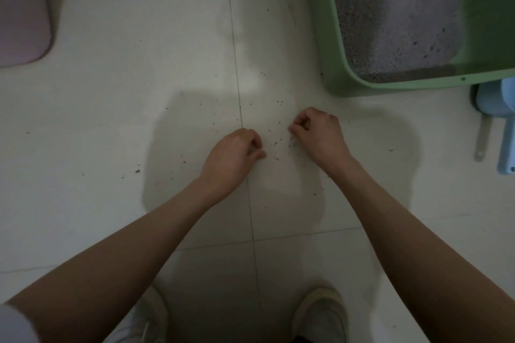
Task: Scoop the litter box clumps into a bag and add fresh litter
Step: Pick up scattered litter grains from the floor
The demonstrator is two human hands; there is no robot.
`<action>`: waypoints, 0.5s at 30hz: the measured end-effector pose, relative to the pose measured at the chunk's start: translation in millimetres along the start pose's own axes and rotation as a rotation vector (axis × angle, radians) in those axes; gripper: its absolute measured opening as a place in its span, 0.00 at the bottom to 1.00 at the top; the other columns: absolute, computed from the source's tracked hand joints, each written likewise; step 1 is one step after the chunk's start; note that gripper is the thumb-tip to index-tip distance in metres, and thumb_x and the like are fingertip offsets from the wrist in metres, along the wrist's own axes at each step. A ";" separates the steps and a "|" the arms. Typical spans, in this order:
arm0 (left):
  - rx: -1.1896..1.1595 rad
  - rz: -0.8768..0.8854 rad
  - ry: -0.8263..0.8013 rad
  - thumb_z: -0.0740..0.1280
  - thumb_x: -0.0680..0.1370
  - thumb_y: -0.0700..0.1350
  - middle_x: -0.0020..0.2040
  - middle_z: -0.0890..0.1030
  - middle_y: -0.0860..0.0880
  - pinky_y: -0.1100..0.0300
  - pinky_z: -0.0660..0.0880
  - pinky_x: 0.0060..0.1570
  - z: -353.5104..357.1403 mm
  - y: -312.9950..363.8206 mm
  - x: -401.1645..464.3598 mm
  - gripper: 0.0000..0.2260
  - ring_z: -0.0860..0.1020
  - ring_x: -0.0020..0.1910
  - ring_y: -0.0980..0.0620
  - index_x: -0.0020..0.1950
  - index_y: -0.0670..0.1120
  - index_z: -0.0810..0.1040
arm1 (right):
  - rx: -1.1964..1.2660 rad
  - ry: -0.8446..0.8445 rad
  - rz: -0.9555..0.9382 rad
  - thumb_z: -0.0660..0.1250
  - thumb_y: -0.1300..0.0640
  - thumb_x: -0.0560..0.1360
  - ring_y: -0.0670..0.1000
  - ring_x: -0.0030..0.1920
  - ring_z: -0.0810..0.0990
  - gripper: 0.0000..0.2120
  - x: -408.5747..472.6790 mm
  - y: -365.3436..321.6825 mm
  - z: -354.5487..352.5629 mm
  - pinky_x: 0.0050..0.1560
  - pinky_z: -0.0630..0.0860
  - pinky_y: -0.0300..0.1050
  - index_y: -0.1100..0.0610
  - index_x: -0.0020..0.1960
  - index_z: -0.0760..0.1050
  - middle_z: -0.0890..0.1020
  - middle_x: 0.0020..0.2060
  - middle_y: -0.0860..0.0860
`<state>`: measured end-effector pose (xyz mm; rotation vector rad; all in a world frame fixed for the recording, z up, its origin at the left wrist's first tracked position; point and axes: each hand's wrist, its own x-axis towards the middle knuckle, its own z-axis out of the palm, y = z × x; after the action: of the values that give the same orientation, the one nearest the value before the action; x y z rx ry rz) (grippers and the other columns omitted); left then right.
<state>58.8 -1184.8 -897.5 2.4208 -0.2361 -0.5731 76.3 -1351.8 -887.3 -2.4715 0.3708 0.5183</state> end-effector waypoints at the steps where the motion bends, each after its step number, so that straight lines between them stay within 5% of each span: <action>1: 0.004 0.002 -0.005 0.68 0.74 0.44 0.43 0.74 0.49 0.59 0.68 0.47 0.1 0.6 1.4 0.06 0.75 0.45 0.48 0.48 0.42 0.78 | -0.021 -0.002 -0.013 0.66 0.57 0.75 0.54 0.48 0.77 0.08 0.5 -1.5 0.5 0.48 0.69 0.40 0.61 0.49 0.78 0.82 0.47 0.55; 4: 0.040 0.014 -0.033 0.66 0.76 0.45 0.46 0.77 0.46 0.56 0.70 0.48 1.2 0.7 3.0 0.06 0.75 0.47 0.46 0.47 0.42 0.78 | -0.040 -0.016 -0.029 0.64 0.57 0.75 0.54 0.48 0.78 0.08 0.7 -3.6 -1.5 0.48 0.70 0.42 0.61 0.49 0.79 0.82 0.45 0.56; 6: 0.075 0.008 -0.044 0.65 0.77 0.45 0.48 0.77 0.45 0.54 0.70 0.49 1.6 1.0 2.9 0.06 0.75 0.49 0.46 0.47 0.43 0.78 | 0.152 -0.003 0.037 0.66 0.57 0.75 0.48 0.38 0.76 0.05 -2.9 -3.0 -4.3 0.43 0.69 0.40 0.59 0.45 0.79 0.79 0.36 0.51; 11: 0.017 -0.007 -0.023 0.67 0.76 0.44 0.46 0.76 0.46 0.56 0.69 0.47 -2.0 -2.5 -0.1 0.05 0.75 0.47 0.46 0.47 0.43 0.74 | 1.335 -0.159 0.326 0.59 0.68 0.76 0.46 0.29 0.74 0.10 -26.3 4.7 -16.1 0.34 0.69 0.37 0.61 0.37 0.73 0.78 0.27 0.50; 13: -0.006 -0.013 0.003 0.68 0.74 0.44 0.46 0.74 0.48 0.59 0.68 0.47 -5.1 -6.0 -2.9 0.07 0.74 0.45 0.49 0.50 0.43 0.75 | 1.445 -0.200 0.372 0.53 0.71 0.75 0.47 0.30 0.75 0.13 -32.2 10.5 -16.5 0.32 0.70 0.35 0.61 0.38 0.73 0.79 0.27 0.50; 15: 0.011 -0.018 -0.009 0.69 0.74 0.44 0.48 0.74 0.48 0.61 0.65 0.46 -5.9 -8.4 -5.6 0.10 0.72 0.45 0.51 0.53 0.43 0.75 | 1.283 -0.134 0.371 0.53 0.69 0.76 0.48 0.31 0.72 0.14 -35.0 14.4 -14.0 0.31 0.68 0.35 0.61 0.39 0.75 0.78 0.28 0.50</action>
<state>56.8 -1173.3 -896.6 2.4336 -0.2218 -0.5920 43.8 -1366.5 -868.2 -1.1288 0.7984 0.3859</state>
